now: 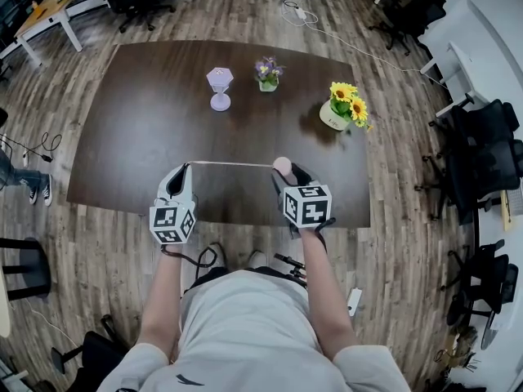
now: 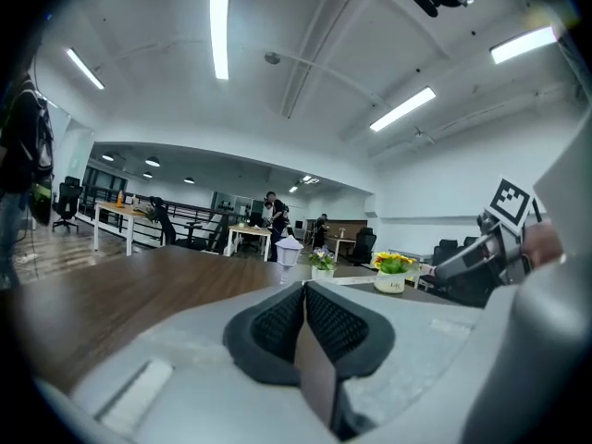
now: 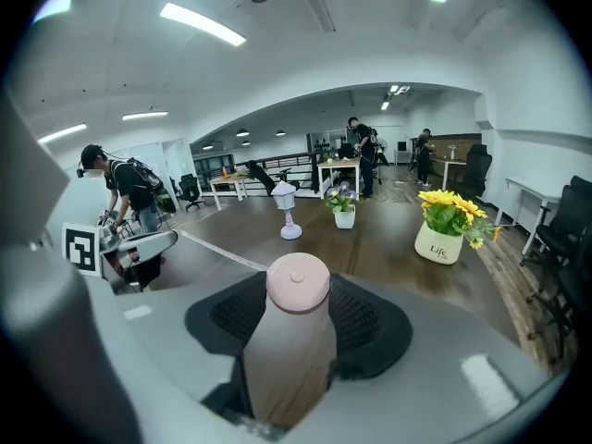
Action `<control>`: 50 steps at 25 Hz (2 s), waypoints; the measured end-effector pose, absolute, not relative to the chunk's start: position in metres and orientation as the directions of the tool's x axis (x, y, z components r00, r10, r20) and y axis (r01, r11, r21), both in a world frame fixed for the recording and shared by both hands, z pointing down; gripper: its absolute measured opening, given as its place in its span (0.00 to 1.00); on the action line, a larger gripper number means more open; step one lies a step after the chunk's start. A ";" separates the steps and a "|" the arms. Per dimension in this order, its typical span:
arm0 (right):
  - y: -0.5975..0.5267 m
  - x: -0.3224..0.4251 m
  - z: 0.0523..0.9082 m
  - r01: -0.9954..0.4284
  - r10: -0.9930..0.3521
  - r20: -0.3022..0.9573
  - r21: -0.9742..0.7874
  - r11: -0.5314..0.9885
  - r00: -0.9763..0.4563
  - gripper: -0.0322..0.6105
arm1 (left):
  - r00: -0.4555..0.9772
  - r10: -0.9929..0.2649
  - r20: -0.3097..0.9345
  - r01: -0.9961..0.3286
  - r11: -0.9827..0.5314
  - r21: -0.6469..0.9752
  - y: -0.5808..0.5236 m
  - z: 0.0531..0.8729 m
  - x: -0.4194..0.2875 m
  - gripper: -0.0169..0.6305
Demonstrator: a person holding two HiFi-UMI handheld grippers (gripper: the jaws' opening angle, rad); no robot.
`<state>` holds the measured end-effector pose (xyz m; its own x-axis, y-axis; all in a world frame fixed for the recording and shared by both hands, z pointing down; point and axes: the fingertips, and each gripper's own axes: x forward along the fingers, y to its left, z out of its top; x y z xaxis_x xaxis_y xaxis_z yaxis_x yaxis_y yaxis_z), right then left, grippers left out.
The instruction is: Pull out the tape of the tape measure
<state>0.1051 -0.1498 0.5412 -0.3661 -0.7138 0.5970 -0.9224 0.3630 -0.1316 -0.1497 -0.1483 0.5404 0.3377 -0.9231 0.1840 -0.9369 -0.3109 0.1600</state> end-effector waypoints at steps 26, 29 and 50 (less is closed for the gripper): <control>-0.153 0.113 0.581 -0.935 -0.675 0.659 -0.134 0.329 -0.332 0.38 | 0.268 -0.923 0.275 -0.951 -0.208 0.227 -0.150 0.582 -0.176 0.05; -0.155 0.110 0.601 -0.934 -0.658 0.679 -0.128 0.332 -0.327 0.38 | 0.257 -0.919 0.299 -0.953 -0.188 0.239 -0.153 0.595 -0.178 0.05; -0.190 0.128 0.705 -0.972 -0.581 0.799 -0.015 0.234 -0.152 0.38 | 0.255 -0.784 0.566 -0.959 -0.278 0.048 -0.189 0.692 -0.132 0.05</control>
